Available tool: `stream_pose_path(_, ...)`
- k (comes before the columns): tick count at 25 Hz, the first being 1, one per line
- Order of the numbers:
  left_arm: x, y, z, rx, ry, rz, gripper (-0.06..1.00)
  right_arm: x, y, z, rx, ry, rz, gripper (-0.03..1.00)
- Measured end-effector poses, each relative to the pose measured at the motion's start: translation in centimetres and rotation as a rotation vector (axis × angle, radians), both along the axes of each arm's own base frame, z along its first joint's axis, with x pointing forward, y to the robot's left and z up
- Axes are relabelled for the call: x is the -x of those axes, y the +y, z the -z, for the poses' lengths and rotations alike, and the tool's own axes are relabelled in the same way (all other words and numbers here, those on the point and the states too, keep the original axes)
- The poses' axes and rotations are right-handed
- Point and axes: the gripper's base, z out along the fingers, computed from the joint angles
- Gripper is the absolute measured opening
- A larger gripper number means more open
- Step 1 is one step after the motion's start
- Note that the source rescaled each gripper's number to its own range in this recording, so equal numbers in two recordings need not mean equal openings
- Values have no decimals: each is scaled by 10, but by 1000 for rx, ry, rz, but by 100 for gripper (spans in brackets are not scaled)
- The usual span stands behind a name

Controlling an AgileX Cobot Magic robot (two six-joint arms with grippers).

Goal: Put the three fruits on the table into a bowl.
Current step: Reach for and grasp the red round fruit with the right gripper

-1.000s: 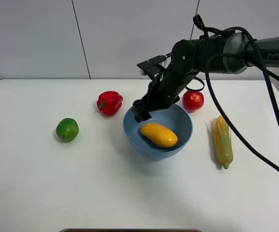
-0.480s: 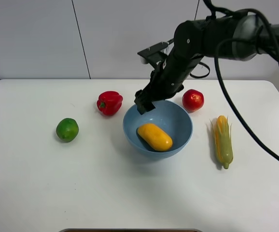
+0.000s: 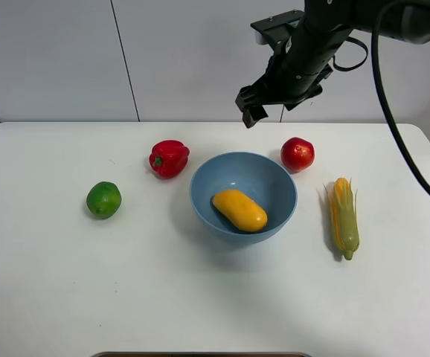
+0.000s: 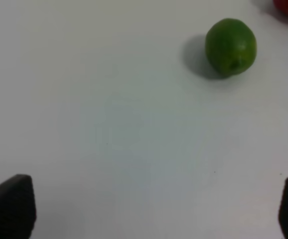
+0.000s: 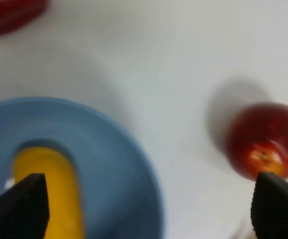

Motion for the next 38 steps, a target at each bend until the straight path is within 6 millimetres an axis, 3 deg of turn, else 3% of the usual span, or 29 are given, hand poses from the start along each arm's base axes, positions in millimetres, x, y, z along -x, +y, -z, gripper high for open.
stream_pose_path(6,0,0,0,0,0,0,100,-14,-40,1,-5,18,131,52)
stream_pose_path(10,0,0,0,0,0,0,100,-19,-55,1,-2,18,167,52)
stream_pose_path(25,0,0,0,0,0,0,100,-21,-58,2,9,6,171,53)
stream_pose_path(27,0,0,0,0,0,0,100,-25,-59,7,7,4,184,62)
stream_pose_path(30,0,0,0,0,0,0,100,-31,-60,20,13,26,201,88)
stream_pose_path(31,0,0,0,0,0,0,100,-34,-62,26,18,39,206,92)
stream_pose_path(34,0,0,0,0,0,0,100,-41,-66,39,6,63,226,99)
stream_pose_path(38,0,0,0,0,0,0,100,-50,-77,53,-36,83,263,100)
